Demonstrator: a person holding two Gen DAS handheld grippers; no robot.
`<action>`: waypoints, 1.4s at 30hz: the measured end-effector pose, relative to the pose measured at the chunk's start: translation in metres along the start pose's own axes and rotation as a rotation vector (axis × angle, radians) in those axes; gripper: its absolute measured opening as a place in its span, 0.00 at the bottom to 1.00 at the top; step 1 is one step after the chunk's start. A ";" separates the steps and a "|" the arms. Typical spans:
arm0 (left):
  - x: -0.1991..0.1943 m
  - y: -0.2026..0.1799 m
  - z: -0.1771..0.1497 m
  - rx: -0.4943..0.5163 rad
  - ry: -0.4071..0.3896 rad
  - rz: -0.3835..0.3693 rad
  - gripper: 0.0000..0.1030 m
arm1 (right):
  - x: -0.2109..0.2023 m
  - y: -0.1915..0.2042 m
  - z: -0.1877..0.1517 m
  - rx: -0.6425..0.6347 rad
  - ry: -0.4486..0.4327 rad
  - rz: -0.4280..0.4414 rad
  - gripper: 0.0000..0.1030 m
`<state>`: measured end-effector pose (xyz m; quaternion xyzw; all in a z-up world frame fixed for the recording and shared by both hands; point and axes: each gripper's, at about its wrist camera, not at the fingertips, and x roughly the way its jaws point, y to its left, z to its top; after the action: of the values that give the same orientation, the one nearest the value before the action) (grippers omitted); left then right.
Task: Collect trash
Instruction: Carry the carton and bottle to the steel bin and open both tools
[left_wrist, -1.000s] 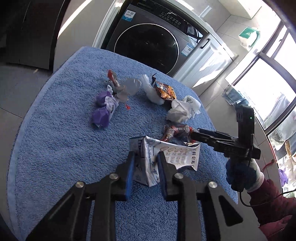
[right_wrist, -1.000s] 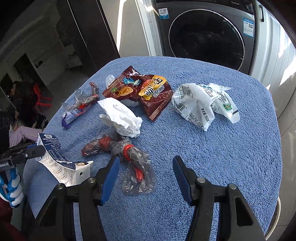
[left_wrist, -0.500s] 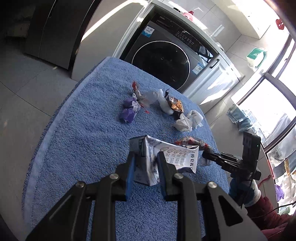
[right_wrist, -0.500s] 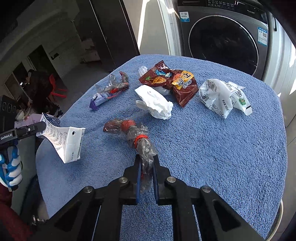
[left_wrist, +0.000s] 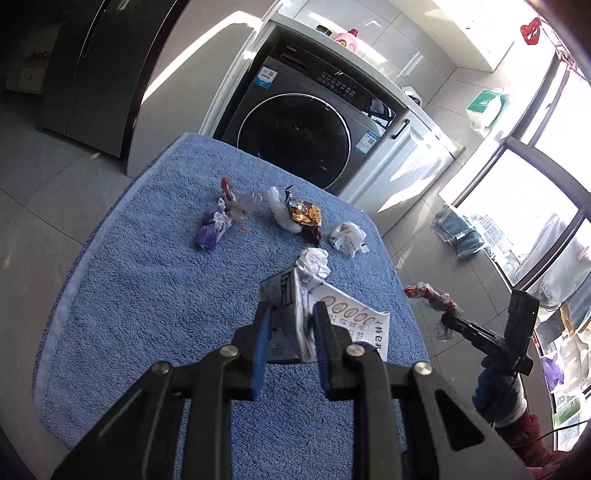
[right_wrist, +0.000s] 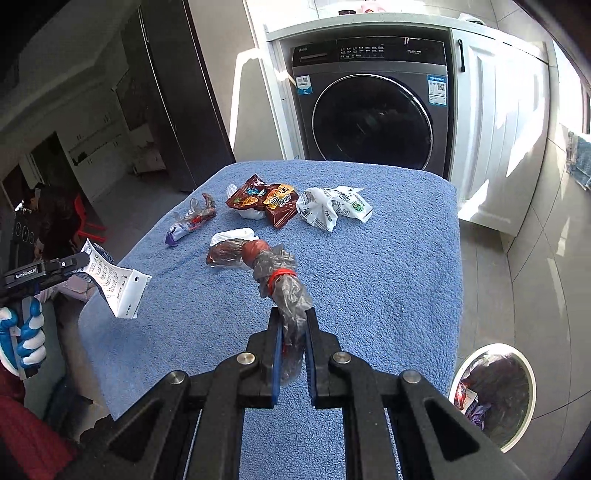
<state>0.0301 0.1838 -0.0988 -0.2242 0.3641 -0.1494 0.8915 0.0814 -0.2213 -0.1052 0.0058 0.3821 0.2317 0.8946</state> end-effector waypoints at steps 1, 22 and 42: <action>-0.001 -0.005 0.000 0.004 -0.002 -0.001 0.20 | -0.006 -0.004 -0.002 0.009 -0.010 -0.007 0.10; 0.047 -0.105 0.001 0.118 0.110 -0.025 0.20 | -0.083 -0.114 -0.068 0.240 -0.143 -0.121 0.10; 0.285 -0.345 -0.018 0.492 0.375 -0.146 0.20 | -0.078 -0.272 -0.130 0.530 -0.076 -0.334 0.10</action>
<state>0.1785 -0.2390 -0.1009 0.0039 0.4578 -0.3354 0.8234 0.0566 -0.5184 -0.1953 0.1845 0.3913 -0.0263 0.9012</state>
